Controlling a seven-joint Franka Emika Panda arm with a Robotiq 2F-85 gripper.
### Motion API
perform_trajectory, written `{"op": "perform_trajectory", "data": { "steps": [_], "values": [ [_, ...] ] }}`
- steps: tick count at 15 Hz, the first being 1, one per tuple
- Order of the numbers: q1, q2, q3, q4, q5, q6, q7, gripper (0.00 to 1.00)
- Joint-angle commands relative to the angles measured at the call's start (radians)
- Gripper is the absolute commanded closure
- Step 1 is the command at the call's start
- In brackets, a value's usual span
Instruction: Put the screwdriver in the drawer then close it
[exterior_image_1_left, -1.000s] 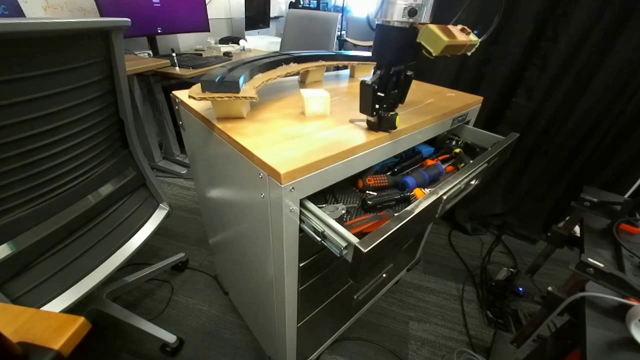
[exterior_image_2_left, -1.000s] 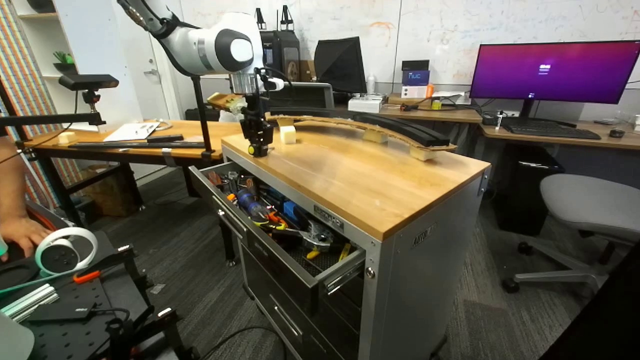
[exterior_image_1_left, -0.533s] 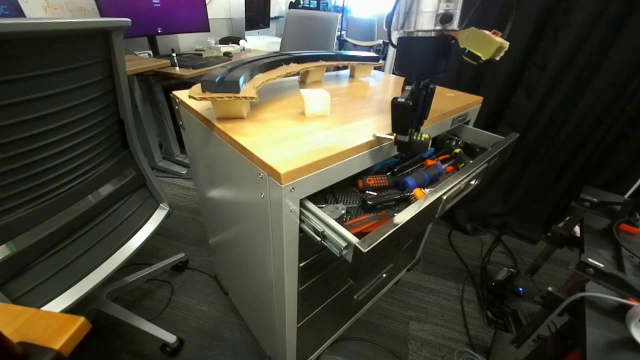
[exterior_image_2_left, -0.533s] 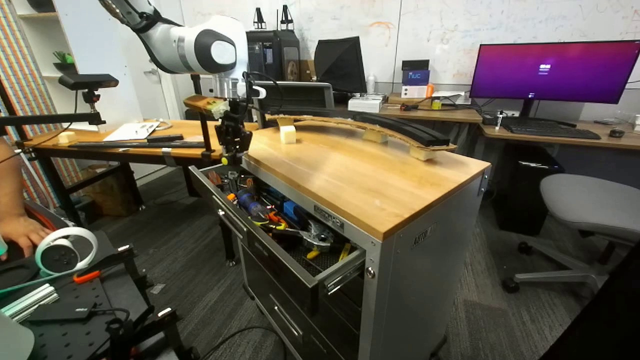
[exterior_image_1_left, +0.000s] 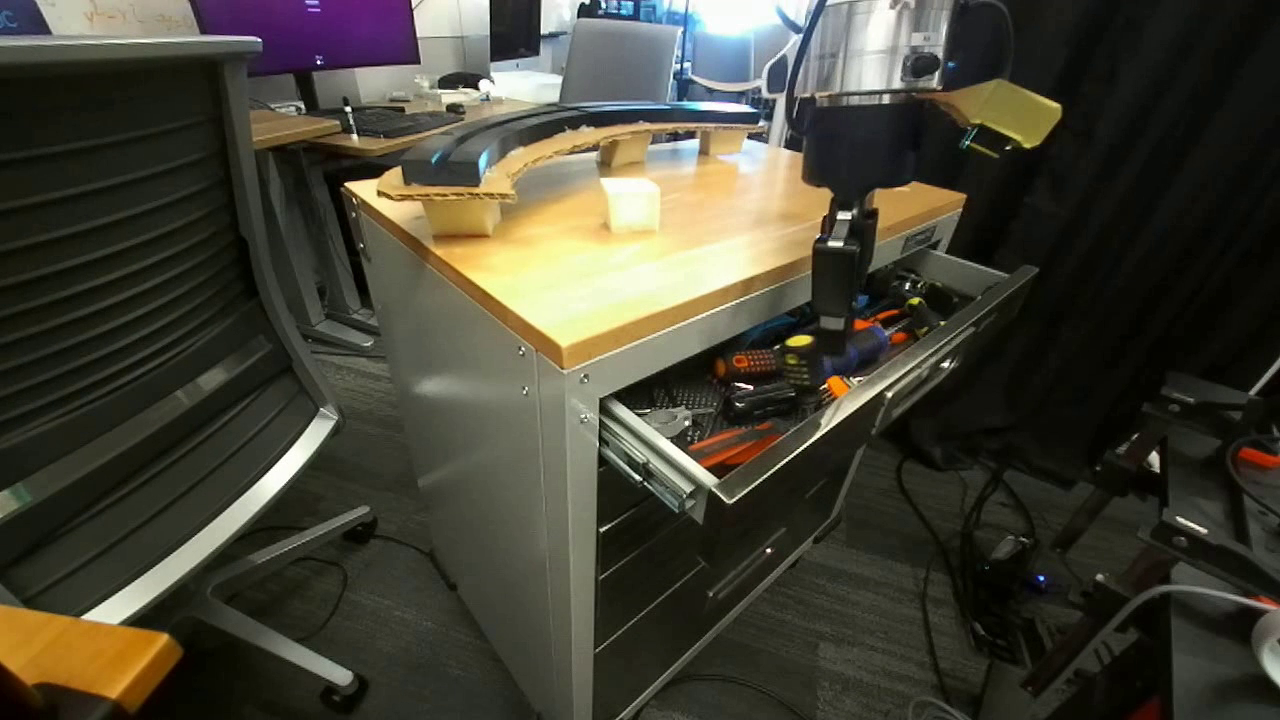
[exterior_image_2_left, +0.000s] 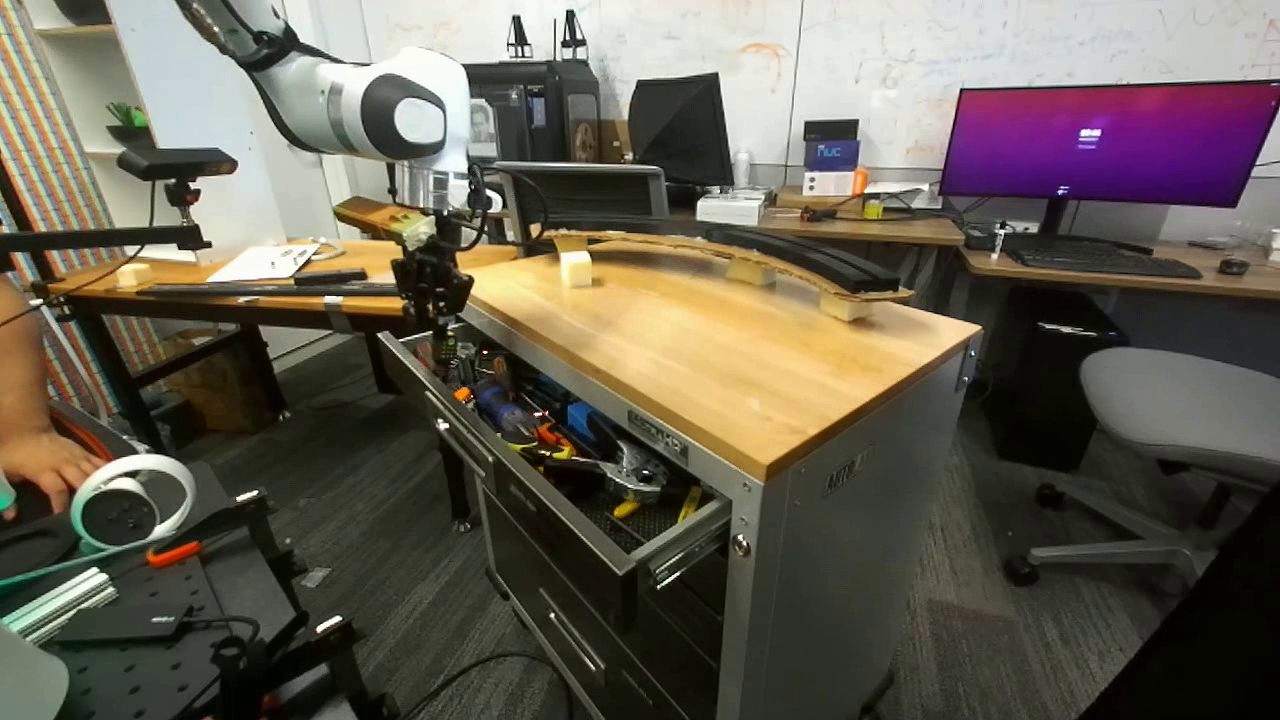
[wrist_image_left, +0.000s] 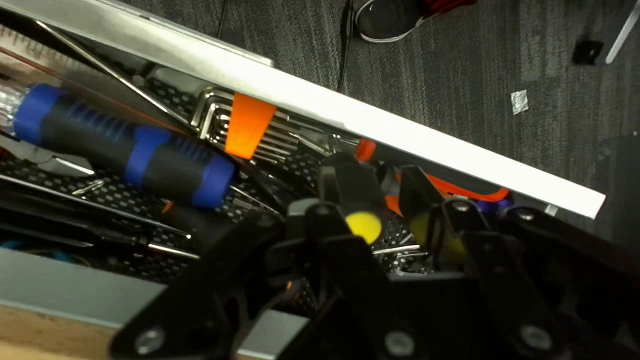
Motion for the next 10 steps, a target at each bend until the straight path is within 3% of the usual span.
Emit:
{"op": "perform_trajectory", "data": {
  "steps": [1, 2, 4, 9, 10],
  "values": [
    [0.014, 0.009, 0.002, 0.017, -0.004, 0.036, 0.006, 0.85],
    [0.018, 0.002, -0.002, 0.011, -0.009, 0.046, 0.022, 0.38],
    [0.019, -0.028, -0.013, -0.008, -0.026, 0.022, 0.049, 0.42],
    [0.011, -0.086, -0.050, -0.044, -0.056, -0.235, 0.200, 0.05],
    [0.007, -0.076, -0.053, -0.049, -0.047, -0.283, 0.216, 0.47]
  ]
}}
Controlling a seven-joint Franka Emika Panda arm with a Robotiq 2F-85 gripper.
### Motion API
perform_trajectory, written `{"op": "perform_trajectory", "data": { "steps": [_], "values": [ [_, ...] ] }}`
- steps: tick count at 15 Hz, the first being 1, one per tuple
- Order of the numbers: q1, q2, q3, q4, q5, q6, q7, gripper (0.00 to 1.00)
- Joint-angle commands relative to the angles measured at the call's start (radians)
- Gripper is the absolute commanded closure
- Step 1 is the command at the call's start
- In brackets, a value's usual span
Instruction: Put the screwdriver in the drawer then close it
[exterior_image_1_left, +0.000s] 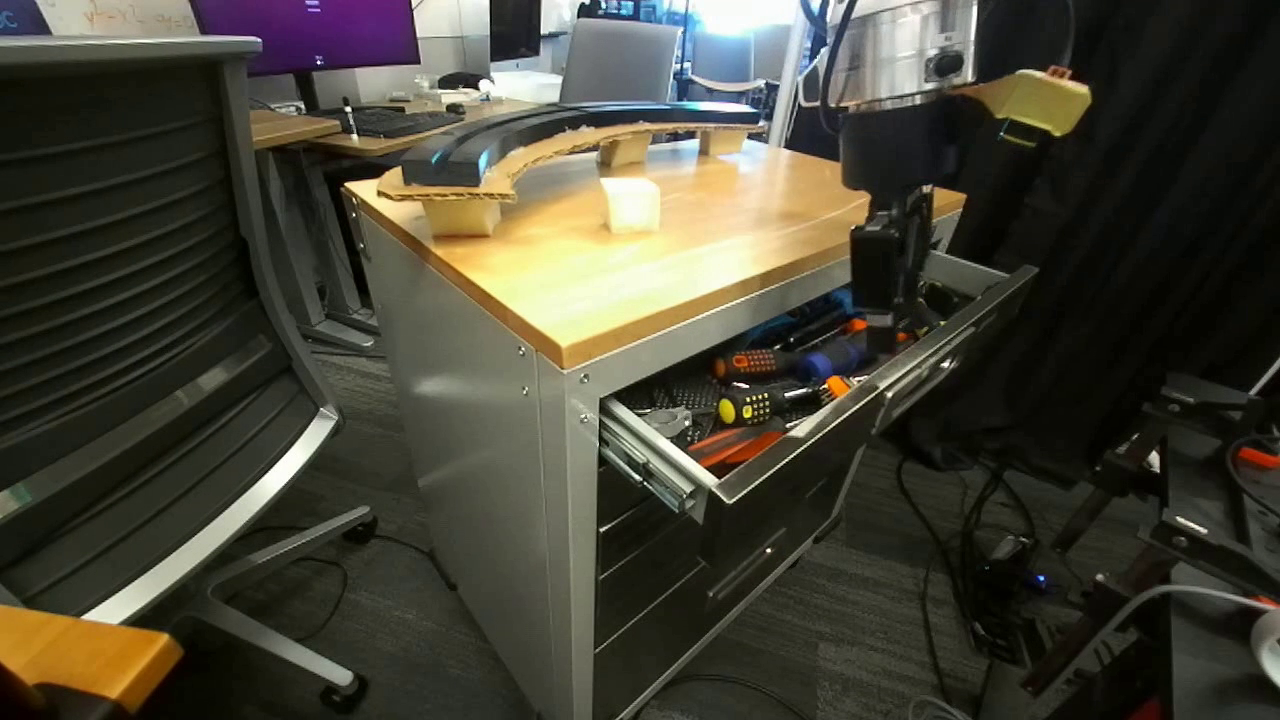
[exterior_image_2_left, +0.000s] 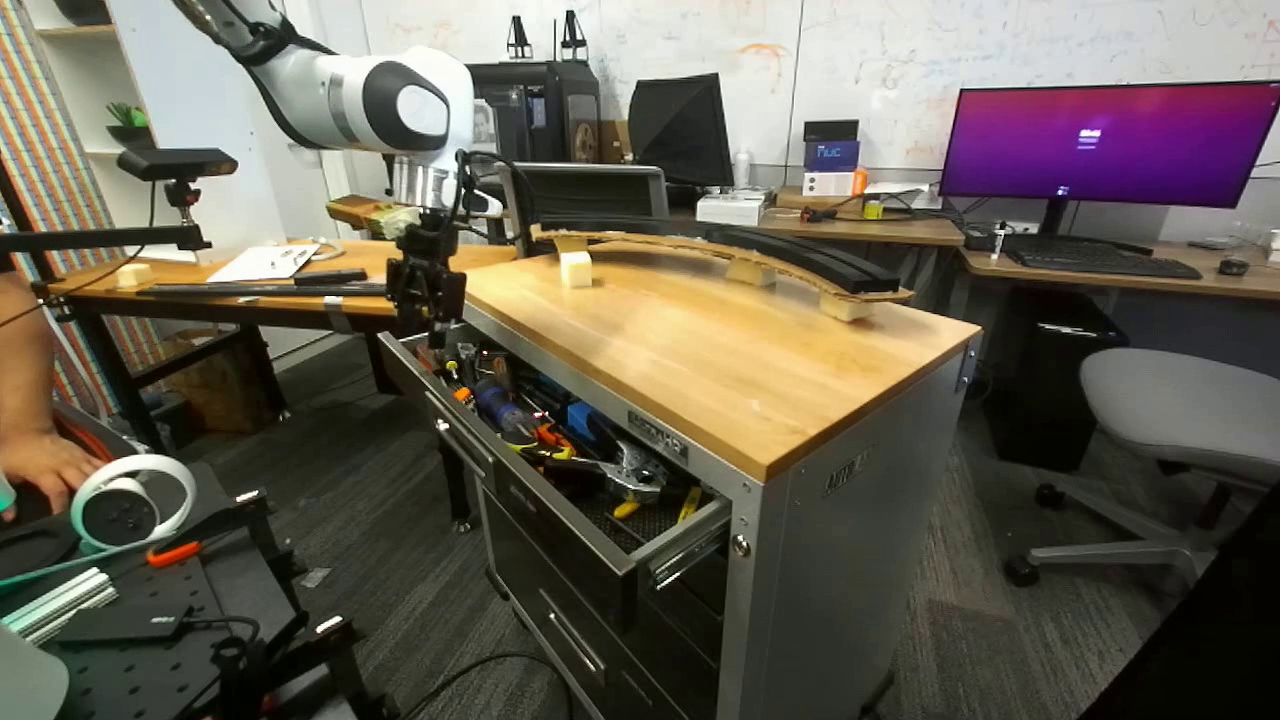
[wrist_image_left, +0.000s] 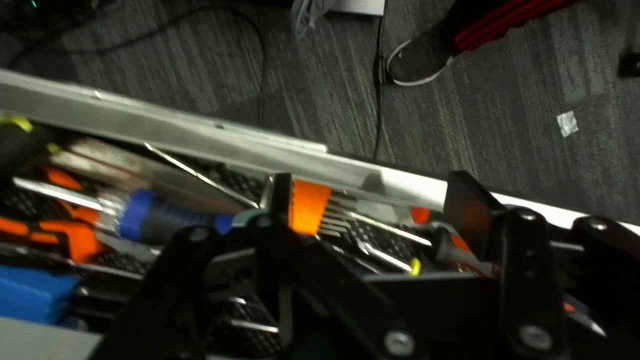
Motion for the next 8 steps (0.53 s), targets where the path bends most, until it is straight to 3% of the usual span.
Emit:
{"op": "perform_trajectory", "data": {
  "steps": [1, 2, 3, 8],
  "values": [
    [-0.005, -0.023, -0.016, -0.030, 0.016, -0.168, 0.082, 0.42],
    [-0.007, -0.002, -0.017, -0.037, 0.034, -0.179, 0.099, 0.42],
    [-0.008, 0.004, -0.017, -0.063, 0.045, -0.128, 0.105, 0.49],
    [0.033, 0.075, -0.041, -0.162, -0.027, 0.266, 0.253, 0.89]
  ]
}}
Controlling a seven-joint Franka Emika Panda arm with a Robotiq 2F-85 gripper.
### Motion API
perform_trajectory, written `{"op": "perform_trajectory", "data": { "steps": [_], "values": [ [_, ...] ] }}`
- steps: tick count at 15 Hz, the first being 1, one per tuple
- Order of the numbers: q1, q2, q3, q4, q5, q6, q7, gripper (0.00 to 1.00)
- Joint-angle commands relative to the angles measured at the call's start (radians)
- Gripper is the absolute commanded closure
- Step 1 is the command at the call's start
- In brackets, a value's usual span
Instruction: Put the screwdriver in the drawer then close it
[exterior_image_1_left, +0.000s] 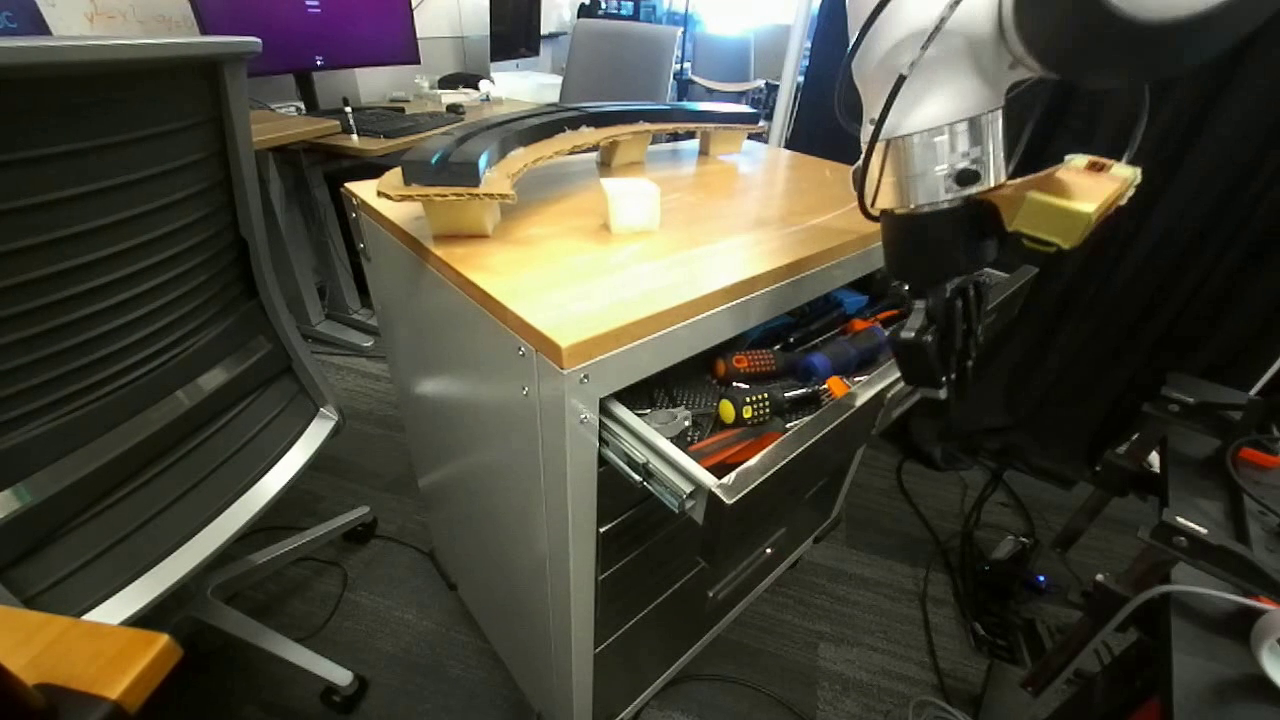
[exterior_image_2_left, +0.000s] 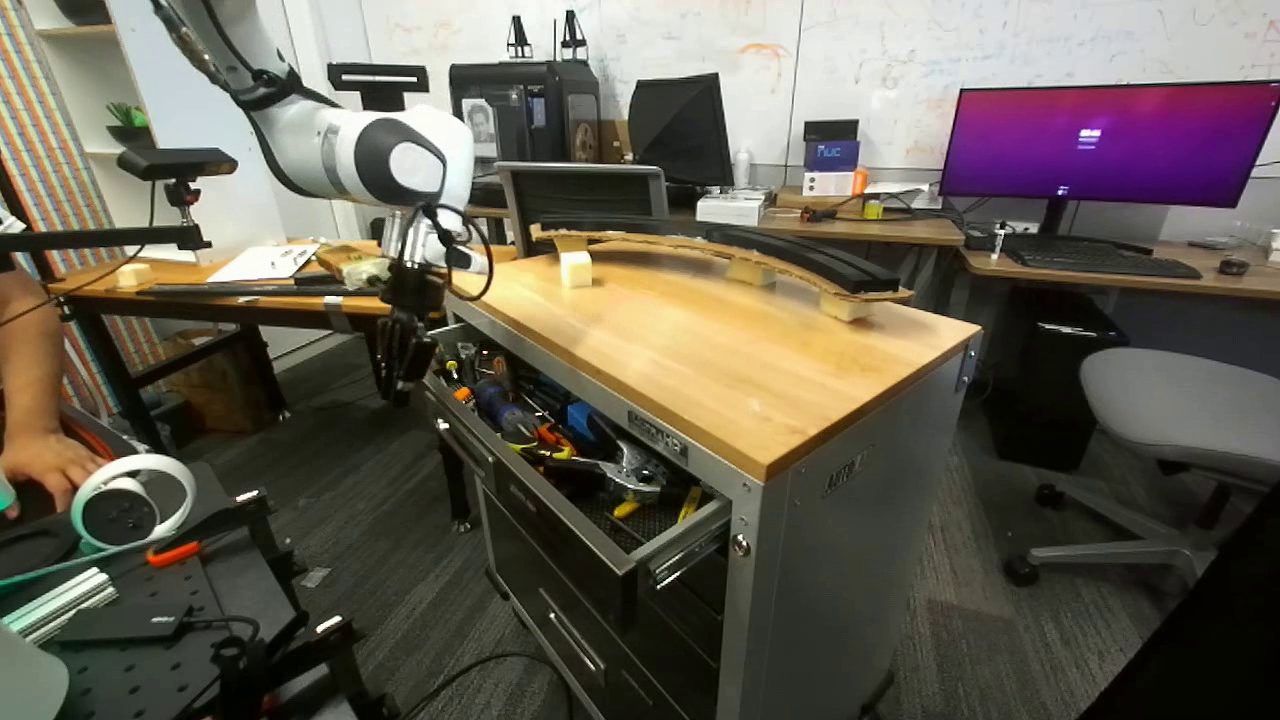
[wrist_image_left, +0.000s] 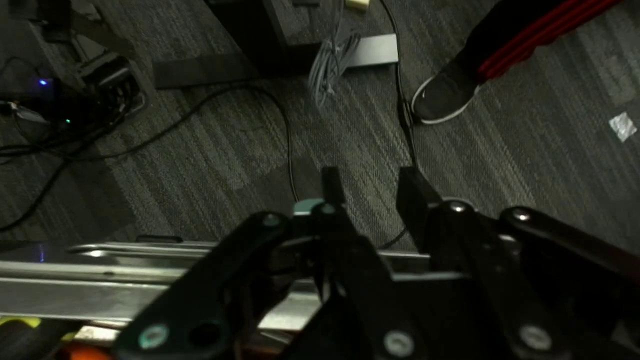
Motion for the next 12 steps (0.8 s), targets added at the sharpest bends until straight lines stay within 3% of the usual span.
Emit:
{"op": "perform_trajectory", "data": {
  "steps": [1, 4, 7, 12],
  "values": [
    [0.056, 0.039, -0.040, -0.055, -0.099, 0.259, 0.136, 0.94],
    [0.125, 0.061, -0.112, -0.070, -0.238, 0.397, 0.280, 1.00],
    [0.197, 0.074, -0.203, -0.055, -0.399, 0.473, 0.448, 0.96],
    [0.336, 0.105, -0.346, -0.001, -0.785, 0.535, 0.804, 0.95]
  ]
}}
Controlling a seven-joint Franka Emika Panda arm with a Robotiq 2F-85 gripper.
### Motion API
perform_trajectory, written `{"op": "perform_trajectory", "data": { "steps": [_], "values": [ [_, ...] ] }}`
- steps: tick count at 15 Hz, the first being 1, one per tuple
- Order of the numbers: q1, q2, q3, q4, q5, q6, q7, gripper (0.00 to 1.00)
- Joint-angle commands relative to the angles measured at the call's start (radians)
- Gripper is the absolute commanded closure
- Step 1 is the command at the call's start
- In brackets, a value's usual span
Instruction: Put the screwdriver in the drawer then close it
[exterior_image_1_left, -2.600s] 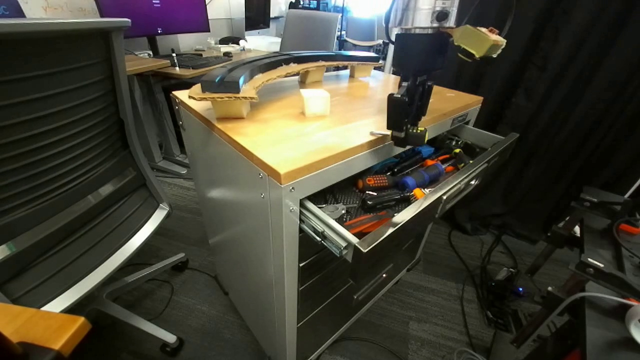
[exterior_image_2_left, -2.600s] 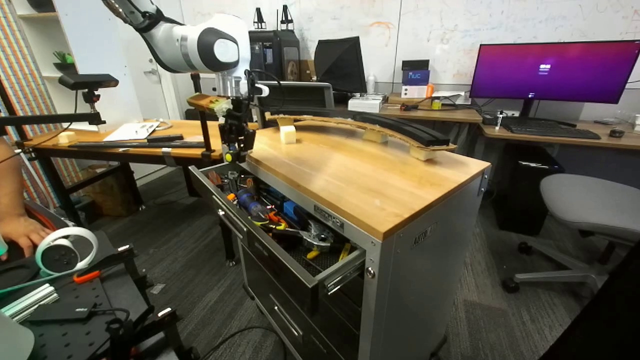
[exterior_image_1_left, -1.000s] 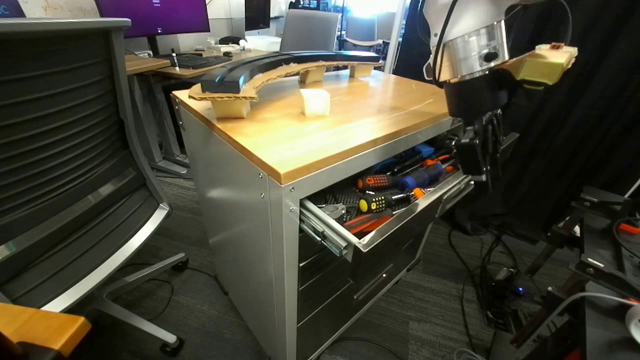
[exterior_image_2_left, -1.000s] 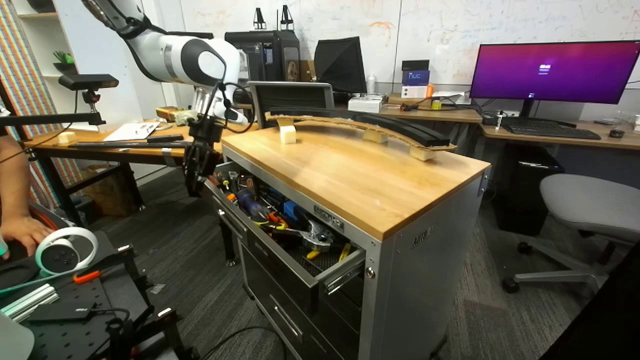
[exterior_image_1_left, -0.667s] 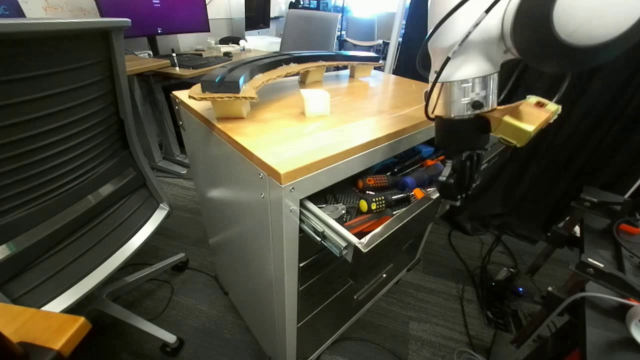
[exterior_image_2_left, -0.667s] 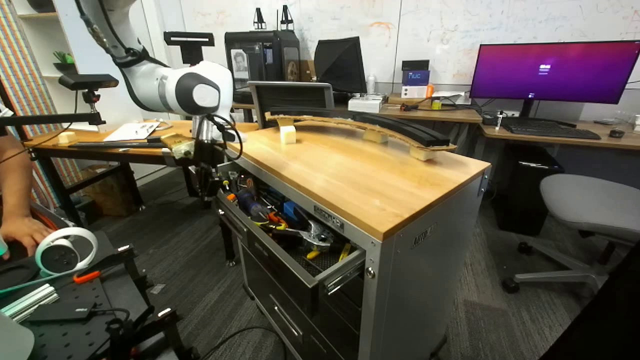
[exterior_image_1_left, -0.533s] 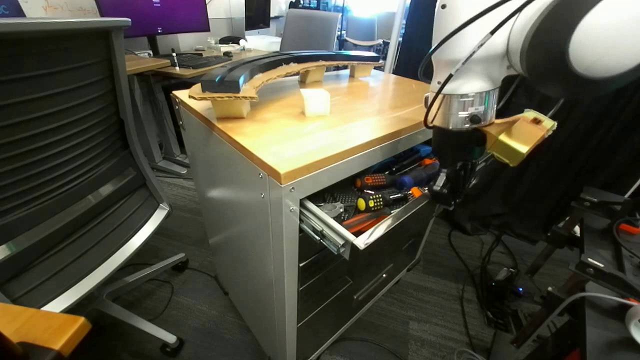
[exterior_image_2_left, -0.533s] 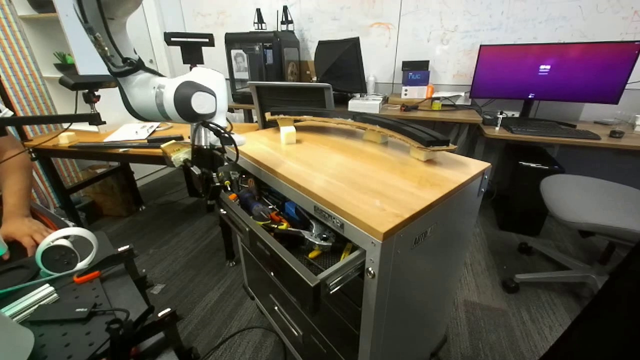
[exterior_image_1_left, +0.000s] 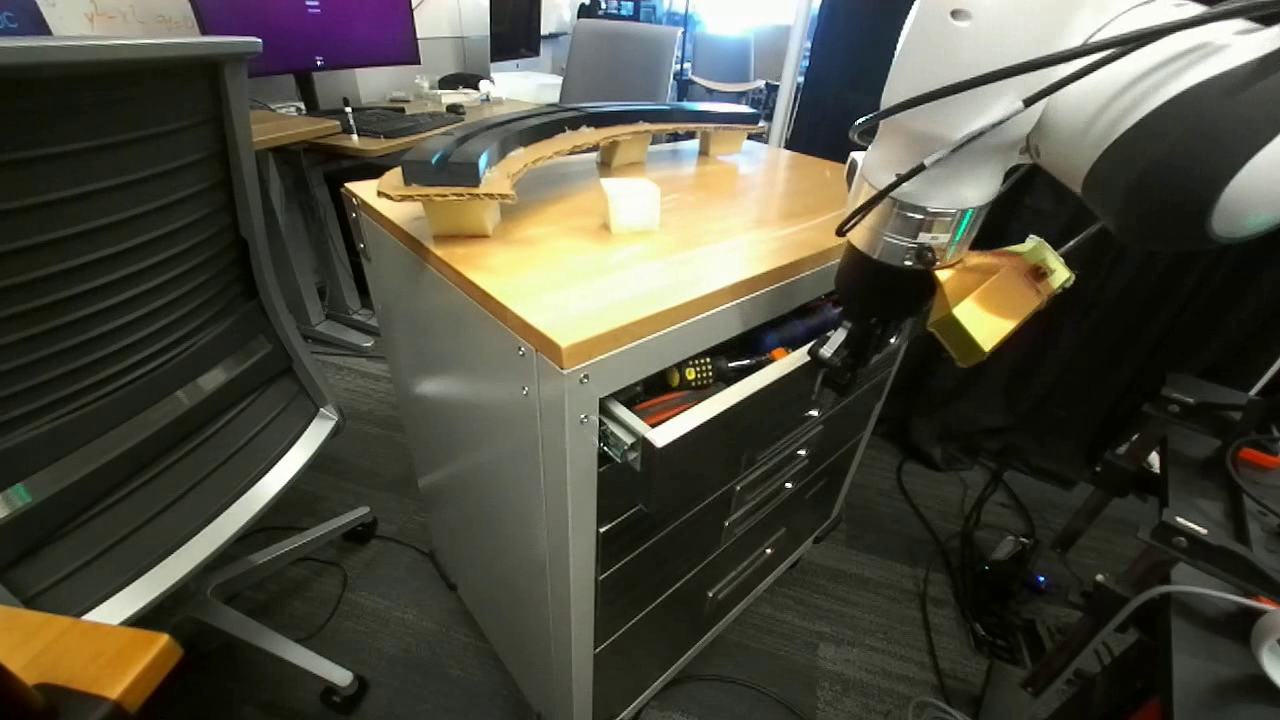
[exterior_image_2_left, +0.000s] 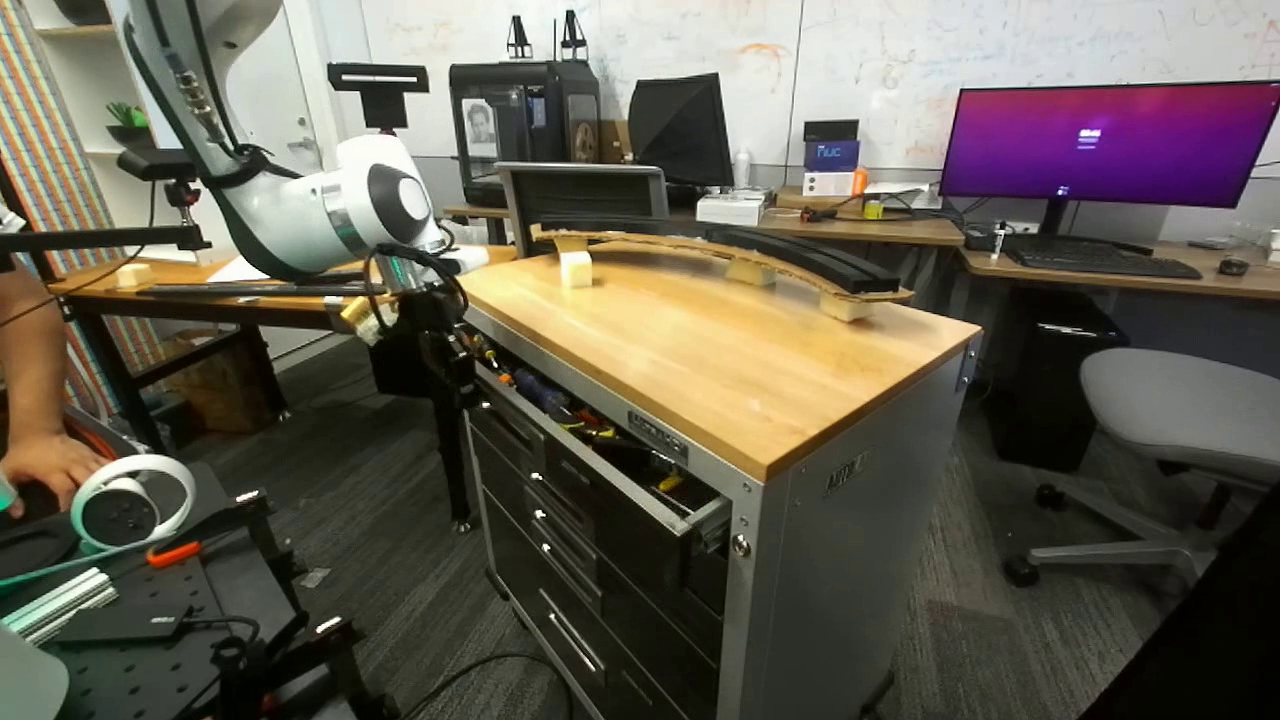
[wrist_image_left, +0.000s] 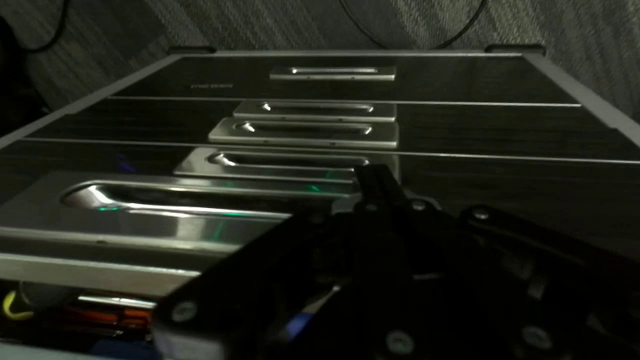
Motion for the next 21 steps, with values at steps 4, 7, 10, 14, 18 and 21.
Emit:
{"op": "perform_trajectory", "data": {
  "steps": [4, 7, 10, 14, 18, 21],
  "values": [
    [0.214, 0.080, -0.214, 0.126, -0.481, 0.062, 0.504, 0.95],
    [0.281, 0.121, -0.267, 0.172, -0.661, 0.047, 0.729, 0.95],
    [0.240, 0.072, -0.227, 0.111, -0.581, 0.039, 0.661, 0.69],
    [-0.051, -0.123, 0.050, -0.079, -0.375, 0.005, 0.341, 0.41],
    [-0.305, -0.208, 0.362, -0.145, -0.061, -0.120, 0.042, 0.10],
    [-0.430, -0.258, 0.542, -0.095, 0.195, -0.259, -0.188, 0.00]
  ]
}}
